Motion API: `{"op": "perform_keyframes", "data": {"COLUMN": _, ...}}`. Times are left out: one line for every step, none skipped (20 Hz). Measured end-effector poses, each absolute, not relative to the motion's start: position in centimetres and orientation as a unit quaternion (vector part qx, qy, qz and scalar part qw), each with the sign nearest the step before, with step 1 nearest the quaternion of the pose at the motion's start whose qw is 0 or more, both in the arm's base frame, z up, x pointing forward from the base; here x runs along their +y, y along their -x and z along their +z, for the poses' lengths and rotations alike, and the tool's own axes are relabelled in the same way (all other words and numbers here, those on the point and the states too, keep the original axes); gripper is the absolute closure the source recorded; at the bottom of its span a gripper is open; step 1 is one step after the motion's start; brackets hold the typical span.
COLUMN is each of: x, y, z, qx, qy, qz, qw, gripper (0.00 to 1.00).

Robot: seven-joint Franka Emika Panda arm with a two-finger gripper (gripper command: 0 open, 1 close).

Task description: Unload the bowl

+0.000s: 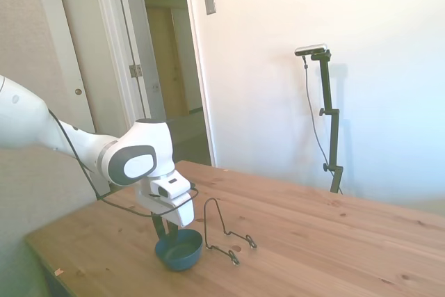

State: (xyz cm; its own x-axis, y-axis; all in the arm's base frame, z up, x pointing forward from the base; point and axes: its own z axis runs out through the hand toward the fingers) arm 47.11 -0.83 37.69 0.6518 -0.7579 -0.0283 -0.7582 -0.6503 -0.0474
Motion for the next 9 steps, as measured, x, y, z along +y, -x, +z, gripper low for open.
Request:
{"op": "perform_keyframes", "data": {"x": -0.8, "y": -47.1, "z": 38.0, "qx": 0.418, "qy": 0.908, "qz": 0.000, "qw": 0.026, "gripper": 0.00}}
{"op": "perform_keyframes", "data": {"x": -0.5, "y": -47.0, "z": 38.4, "qx": 0.420, "qy": 0.907, "qz": -0.003, "qw": 0.022, "gripper": 0.00}}
{"op": "perform_keyframes", "data": {"x": -0.1, "y": -46.7, "z": 39.0, "qx": 0.425, "qy": 0.905, "qz": -0.007, "qw": 0.016, "gripper": 0.00}}
{"op": "perform_keyframes", "data": {"x": 0.4, "y": -46.3, "z": 39.7, "qx": 0.430, "qy": 0.903, "qz": -0.012, "qw": 0.009, "gripper": 0.00}}
{"op": "perform_keyframes", "data": {"x": 1.1, "y": -45.8, "z": 40.3, "qx": 0.433, "qy": 0.901, "qz": -0.015, "qw": 0.004, "gripper": 0.00}}
{"op": "perform_keyframes", "data": {"x": 1.7, "y": -45.1, "z": 40.8, "qx": 0.435, "qy": 0.900, "qz": -0.019, "qw": 0.000, "gripper": 0.00}}
{"op": "perform_keyframes", "data": {"x": 2.4, "y": -44.4, "z": 41.3, "qx": 0.437, "qy": 0.899, "qz": -0.024, "qw": -0.001, "gripper": 0.00}}
{"op": "perform_keyframes", "data": {"x": 3.0, "y": -43.8, "z": 41.8, "qx": 0.438, "qy": 0.899, "qz": -0.028, "qw": -0.001, "gripper": 0.00}}
{"op": "perform_keyframes", "data": {"x": 3.5, "y": -43.2, "z": 42.3, "qx": 0.438, "qy": 0.898, "qz": -0.034, "qw": -0.001, "gripper": 0.00}}
